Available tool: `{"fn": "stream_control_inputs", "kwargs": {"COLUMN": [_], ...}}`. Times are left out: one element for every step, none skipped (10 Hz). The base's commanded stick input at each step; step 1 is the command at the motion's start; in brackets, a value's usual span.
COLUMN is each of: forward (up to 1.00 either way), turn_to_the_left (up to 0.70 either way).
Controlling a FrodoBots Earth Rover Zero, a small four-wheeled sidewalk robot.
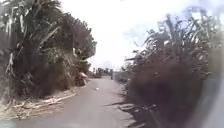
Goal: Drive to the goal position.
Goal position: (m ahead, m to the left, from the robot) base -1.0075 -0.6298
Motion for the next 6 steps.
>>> {"fn": "stream_control_inputs", "kwargs": {"forward": [0.7,0.7,0.7,0.7,0.7,0.7], "turn_to_the_left": [-0.01,0.0,0.0,0.0,0.0,0.0]}}
